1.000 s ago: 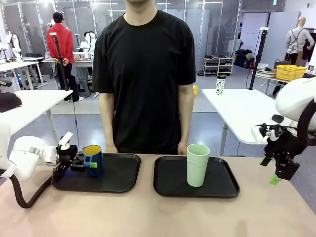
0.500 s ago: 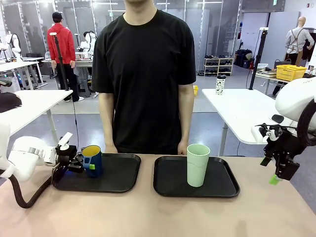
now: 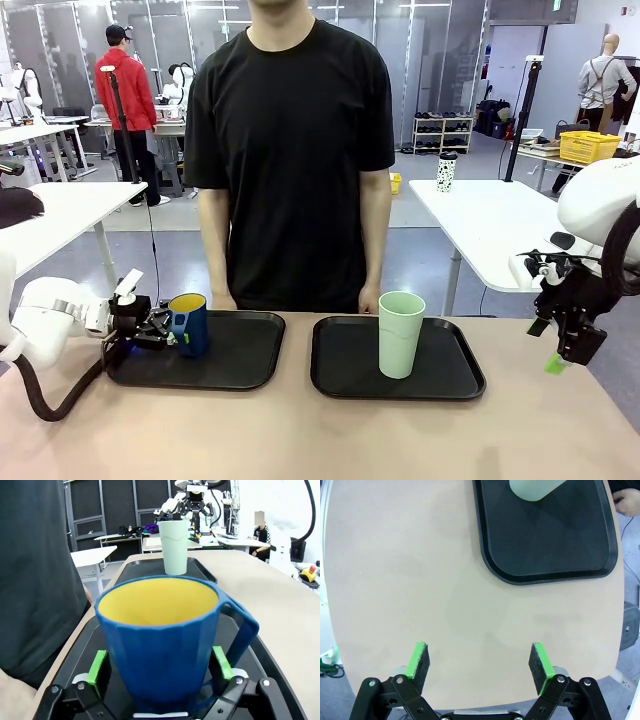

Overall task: Sort and store the cups by type.
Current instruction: Pick up the Handle plastic cup and place it into the empty Flat Tray.

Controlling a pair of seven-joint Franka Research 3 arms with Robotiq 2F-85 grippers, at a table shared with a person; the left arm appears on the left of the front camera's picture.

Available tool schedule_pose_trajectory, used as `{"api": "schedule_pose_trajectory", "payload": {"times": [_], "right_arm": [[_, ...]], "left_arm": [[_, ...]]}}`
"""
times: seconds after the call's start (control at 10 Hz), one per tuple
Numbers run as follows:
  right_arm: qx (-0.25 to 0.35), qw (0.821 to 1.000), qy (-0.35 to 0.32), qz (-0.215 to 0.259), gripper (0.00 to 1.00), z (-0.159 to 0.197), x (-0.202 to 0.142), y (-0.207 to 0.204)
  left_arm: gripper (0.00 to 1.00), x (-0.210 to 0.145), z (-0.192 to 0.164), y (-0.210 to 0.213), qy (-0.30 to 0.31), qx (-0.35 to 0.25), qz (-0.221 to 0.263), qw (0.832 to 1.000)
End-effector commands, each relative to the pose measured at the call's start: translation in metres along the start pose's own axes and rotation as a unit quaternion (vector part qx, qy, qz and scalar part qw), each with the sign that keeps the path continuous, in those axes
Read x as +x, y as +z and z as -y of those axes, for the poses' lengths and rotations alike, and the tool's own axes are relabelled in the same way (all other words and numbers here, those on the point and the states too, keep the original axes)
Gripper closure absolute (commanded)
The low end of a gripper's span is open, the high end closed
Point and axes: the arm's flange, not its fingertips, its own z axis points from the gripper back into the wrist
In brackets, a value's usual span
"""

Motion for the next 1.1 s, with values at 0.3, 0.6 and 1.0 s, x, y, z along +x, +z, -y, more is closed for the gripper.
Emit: {"api": "schedule_pose_trajectory", "payload": {"times": [0.3,0.6,1.0], "right_arm": [[-0.001,1.0,0.003,-0.004,0.0,0.0,-0.001,0.0],[-0.001,1.0,0.003,-0.004,0.0,0.0,-0.001,0.0],[-0.001,1.0,0.003,-0.004,0.0,0.0,-0.001,0.0]], "left_arm": [[0.0,-0.008,0.014,0.026,0.002,0.038,0.007,0.999],[0.0,-0.003,0.031,0.057,0.001,0.067,0.004,0.998],[0.0,0.035,0.077,0.102,-0.005,0.122,-0.054,0.991]]}}
